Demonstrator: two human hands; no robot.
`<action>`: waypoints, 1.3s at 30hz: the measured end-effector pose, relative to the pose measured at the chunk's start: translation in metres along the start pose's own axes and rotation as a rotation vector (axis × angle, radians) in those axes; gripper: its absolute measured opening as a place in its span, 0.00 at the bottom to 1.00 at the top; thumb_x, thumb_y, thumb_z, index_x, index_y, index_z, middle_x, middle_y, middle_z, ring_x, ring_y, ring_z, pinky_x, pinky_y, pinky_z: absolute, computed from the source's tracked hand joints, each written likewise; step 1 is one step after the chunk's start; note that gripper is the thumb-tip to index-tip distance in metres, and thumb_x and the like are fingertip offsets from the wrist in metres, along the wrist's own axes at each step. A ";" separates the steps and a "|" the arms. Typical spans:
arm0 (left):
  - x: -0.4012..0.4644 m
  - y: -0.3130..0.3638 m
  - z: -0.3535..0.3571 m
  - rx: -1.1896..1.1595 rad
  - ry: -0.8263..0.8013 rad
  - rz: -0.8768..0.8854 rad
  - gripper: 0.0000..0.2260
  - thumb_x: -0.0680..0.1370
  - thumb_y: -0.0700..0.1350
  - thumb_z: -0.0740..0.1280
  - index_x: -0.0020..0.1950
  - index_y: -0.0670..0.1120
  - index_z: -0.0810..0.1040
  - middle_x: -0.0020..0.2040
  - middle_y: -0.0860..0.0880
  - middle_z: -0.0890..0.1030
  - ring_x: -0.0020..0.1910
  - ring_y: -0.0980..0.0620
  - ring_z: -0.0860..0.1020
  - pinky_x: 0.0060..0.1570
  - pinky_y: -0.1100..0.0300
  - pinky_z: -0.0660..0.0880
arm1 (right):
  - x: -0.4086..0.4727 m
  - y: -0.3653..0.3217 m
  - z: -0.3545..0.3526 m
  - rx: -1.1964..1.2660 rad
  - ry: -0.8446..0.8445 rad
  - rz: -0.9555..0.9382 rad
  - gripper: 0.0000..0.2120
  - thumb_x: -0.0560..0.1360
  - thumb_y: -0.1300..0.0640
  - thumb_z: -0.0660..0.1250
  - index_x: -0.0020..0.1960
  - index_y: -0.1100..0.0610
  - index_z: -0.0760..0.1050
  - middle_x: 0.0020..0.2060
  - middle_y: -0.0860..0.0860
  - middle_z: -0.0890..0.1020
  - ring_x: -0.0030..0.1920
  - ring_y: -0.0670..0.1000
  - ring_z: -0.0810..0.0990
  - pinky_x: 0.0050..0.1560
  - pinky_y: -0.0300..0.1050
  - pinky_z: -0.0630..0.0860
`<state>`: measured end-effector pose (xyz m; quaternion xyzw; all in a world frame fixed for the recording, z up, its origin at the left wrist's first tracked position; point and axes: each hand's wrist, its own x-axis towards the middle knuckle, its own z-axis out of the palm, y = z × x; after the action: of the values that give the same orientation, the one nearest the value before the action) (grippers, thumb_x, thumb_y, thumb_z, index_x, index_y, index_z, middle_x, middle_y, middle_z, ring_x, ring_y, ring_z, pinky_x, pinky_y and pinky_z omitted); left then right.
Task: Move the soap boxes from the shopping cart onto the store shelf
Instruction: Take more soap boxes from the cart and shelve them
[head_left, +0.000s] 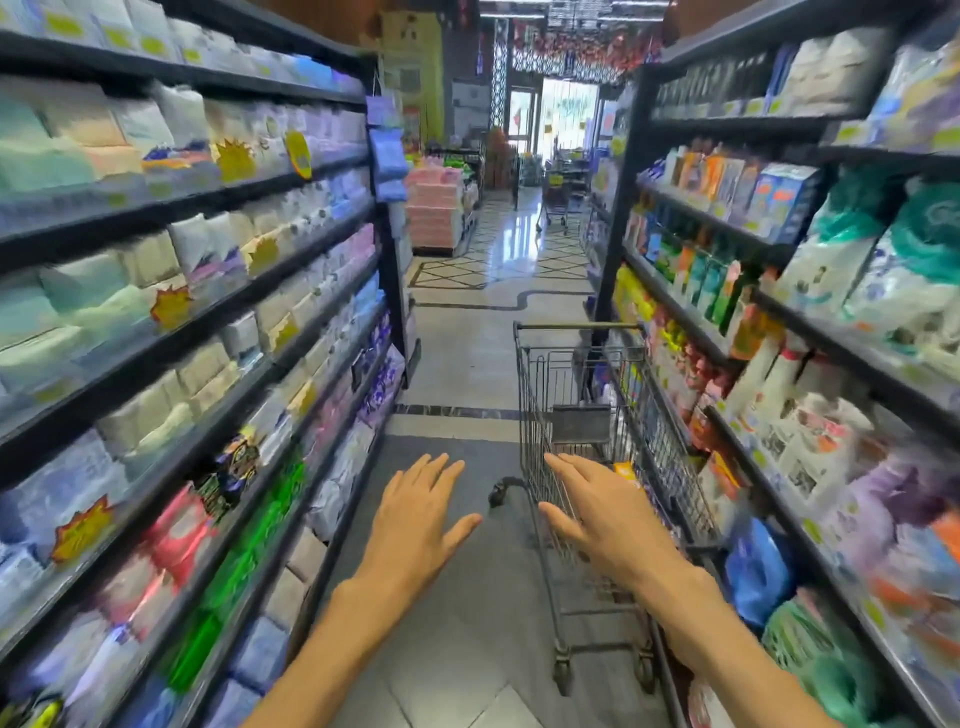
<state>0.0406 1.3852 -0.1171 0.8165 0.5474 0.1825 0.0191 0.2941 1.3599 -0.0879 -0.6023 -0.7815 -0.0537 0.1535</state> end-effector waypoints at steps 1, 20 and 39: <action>0.022 -0.006 0.005 -0.002 0.001 -0.006 0.32 0.80 0.63 0.61 0.80 0.49 0.62 0.79 0.47 0.64 0.79 0.45 0.60 0.76 0.46 0.60 | 0.022 0.010 0.004 -0.002 -0.015 -0.001 0.31 0.80 0.41 0.61 0.78 0.54 0.63 0.72 0.51 0.72 0.71 0.51 0.71 0.68 0.45 0.69; 0.462 -0.108 0.125 -0.128 -0.072 0.309 0.29 0.80 0.63 0.60 0.77 0.49 0.67 0.74 0.48 0.70 0.74 0.46 0.69 0.71 0.48 0.69 | 0.344 0.196 0.120 0.033 -0.038 0.395 0.29 0.79 0.38 0.60 0.77 0.48 0.62 0.69 0.44 0.74 0.67 0.47 0.74 0.63 0.46 0.74; 0.754 0.050 0.423 -0.125 -0.723 0.875 0.27 0.80 0.60 0.64 0.74 0.47 0.68 0.67 0.44 0.75 0.66 0.41 0.73 0.61 0.48 0.74 | 0.387 0.433 0.250 0.139 -0.084 1.199 0.28 0.80 0.37 0.57 0.74 0.52 0.68 0.65 0.53 0.78 0.65 0.58 0.76 0.62 0.54 0.74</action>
<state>0.4722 2.1158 -0.2913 0.9750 0.1049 -0.0856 0.1763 0.5774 1.9017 -0.2506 -0.9279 -0.3129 0.1174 0.1651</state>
